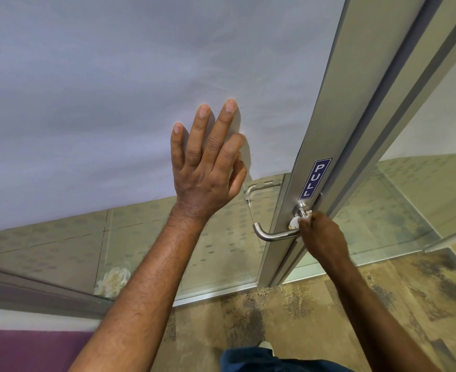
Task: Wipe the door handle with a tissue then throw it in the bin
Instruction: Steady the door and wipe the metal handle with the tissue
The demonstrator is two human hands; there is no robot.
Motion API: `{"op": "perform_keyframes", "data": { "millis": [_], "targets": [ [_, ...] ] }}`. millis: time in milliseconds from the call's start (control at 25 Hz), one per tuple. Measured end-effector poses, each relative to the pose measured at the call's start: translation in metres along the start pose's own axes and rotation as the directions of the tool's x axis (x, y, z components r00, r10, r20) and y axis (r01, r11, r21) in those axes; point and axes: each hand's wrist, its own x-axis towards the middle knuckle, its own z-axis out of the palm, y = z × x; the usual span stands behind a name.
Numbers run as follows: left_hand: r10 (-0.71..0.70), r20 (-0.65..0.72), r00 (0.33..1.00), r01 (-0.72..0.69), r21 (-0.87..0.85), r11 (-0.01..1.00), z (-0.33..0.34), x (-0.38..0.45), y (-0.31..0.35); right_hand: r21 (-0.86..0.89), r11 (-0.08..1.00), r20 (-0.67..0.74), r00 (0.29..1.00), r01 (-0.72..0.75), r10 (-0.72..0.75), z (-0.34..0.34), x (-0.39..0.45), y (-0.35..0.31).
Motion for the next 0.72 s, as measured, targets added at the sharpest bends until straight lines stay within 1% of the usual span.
{"op": "perform_keyframes", "data": {
  "millis": [80, 120, 160, 200, 240, 280, 360, 400, 440, 480, 520, 560, 600, 680, 720],
  "targets": [
    [-0.001, -0.008, 1.0, 0.0, -0.007, 1.0, 0.0, 0.0, 0.0, 0.039, 0.998, 0.012, 0.999, -0.053, 0.052, -0.003, 0.01, 0.0],
    [0.0, -0.013, 1.0, 0.0, -0.008, 1.0, 0.001, 0.0, 0.0, 0.092, 0.992, 0.049, 0.996, -0.083, 0.079, -0.001, 0.014, 0.001],
    [0.001, -0.017, 1.0, -0.001, -0.007, 1.0, 0.001, 0.0, 0.0, 0.193, 0.972, 0.097, 0.989, -0.133, 0.116, 0.002, 0.017, 0.003],
    [0.002, -0.018, 1.0, -0.002, -0.007, 1.0, 0.001, 0.0, 0.0, 0.327, 0.921, 0.159, 0.973, -0.211, 0.166, 0.005, 0.019, 0.004],
    [0.004, -0.017, 1.0, -0.004, -0.007, 1.0, 0.001, 0.0, 0.0, 0.462, 0.833, 0.234, 0.948, -0.305, 0.217, 0.009, 0.019, 0.005],
    [0.004, -0.015, 1.0, -0.005, -0.006, 1.0, 0.001, 0.0, 0.0, 0.588, 0.701, 0.32, 0.912, -0.404, 0.258, 0.013, 0.019, 0.006],
    [0.002, -0.014, 1.0, -0.003, -0.006, 1.0, 0.002, -0.001, 0.0, 0.755, 0.362, 0.483, 0.837, -0.547, 0.257, 0.018, 0.018, 0.009],
    [0.003, -0.014, 1.0, -0.003, -0.004, 1.0, 0.002, -0.001, 0.0, 0.786, 0.195, 0.546, 0.806, -0.587, 0.227, 0.02, 0.019, 0.01],
    [0.005, -0.014, 1.0, -0.005, -0.002, 1.0, 0.002, -0.001, 0.0, 0.785, 0.049, 0.598, 0.777, -0.617, 0.197, 0.021, 0.019, 0.01],
    [0.006, -0.014, 1.0, -0.006, -0.002, 1.0, 0.002, -0.001, -0.001, 0.77, -0.051, 0.633, 0.754, -0.635, 0.175, 0.022, 0.018, 0.011],
    [0.004, -0.015, 1.0, -0.005, -0.006, 1.0, 0.002, -0.001, -0.001, 0.758, -0.114, 0.652, 0.741, -0.642, 0.161, 0.024, 0.017, 0.012],
    [0.002, -0.015, 1.0, -0.003, -0.008, 1.0, 0.002, -0.001, -0.001, 0.753, -0.133, 0.658, 0.737, -0.644, 0.154, 0.025, 0.017, 0.012],
    [0.002, -0.012, 1.0, -0.002, -0.007, 1.0, 0.002, -0.001, -0.001, 0.753, -0.13, 0.658, 0.738, -0.644, 0.152, 0.026, 0.016, 0.011],
    [0.001, -0.007, 1.0, -0.001, -0.007, 1.0, 0.001, -0.001, 0.0, 0.775, -0.065, 0.626, 0.751, -0.628, 0.21, 0.027, 0.016, 0.006],
    [0.001, -0.005, 1.0, -0.001, -0.008, 1.0, 0.001, -0.002, 0.0, 0.79, -0.005, 0.593, 0.762, -0.613, 0.26, 0.027, 0.016, 0.004]
  ]
}}
